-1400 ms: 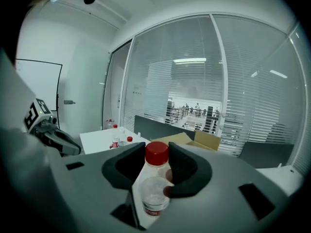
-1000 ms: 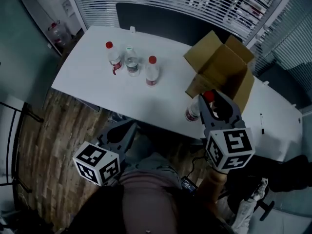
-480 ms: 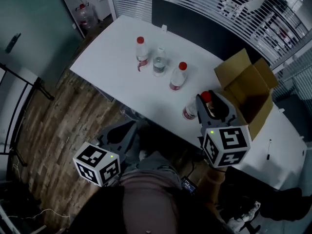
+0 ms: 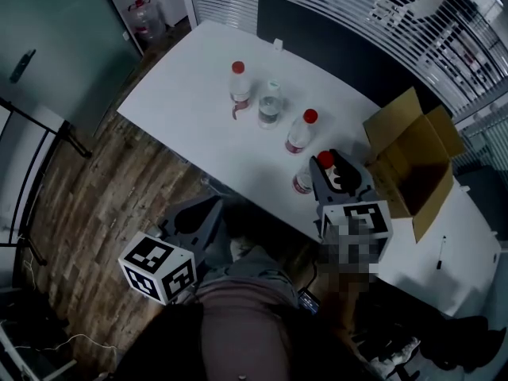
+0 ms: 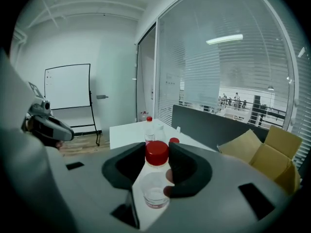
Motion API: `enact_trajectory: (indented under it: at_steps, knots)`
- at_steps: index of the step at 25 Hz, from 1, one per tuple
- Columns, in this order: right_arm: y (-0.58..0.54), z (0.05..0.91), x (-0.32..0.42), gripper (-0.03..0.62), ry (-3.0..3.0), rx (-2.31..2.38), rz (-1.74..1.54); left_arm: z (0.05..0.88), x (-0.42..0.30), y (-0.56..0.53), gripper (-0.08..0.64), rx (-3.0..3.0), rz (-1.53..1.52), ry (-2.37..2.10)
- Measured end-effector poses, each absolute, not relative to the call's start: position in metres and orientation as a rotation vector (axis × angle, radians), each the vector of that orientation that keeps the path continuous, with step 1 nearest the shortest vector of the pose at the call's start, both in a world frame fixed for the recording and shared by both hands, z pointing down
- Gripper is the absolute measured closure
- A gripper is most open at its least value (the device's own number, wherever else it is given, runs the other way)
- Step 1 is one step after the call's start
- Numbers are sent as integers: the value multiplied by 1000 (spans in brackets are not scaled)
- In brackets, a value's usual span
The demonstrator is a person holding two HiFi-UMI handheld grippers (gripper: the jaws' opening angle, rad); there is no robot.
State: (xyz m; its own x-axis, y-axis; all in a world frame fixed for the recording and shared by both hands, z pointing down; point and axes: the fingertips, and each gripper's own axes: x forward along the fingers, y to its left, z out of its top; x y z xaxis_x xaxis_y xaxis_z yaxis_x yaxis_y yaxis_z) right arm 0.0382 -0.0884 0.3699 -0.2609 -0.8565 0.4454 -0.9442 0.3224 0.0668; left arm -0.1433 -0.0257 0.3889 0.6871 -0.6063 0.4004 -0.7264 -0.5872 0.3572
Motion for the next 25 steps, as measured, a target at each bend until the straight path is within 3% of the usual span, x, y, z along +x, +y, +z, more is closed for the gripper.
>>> enact_trajectory:
  at_steps: [25]
  knots:
    - [-143,448,6,428,-2157,1512,444,400,-159,-86,551,2399,410,-987]
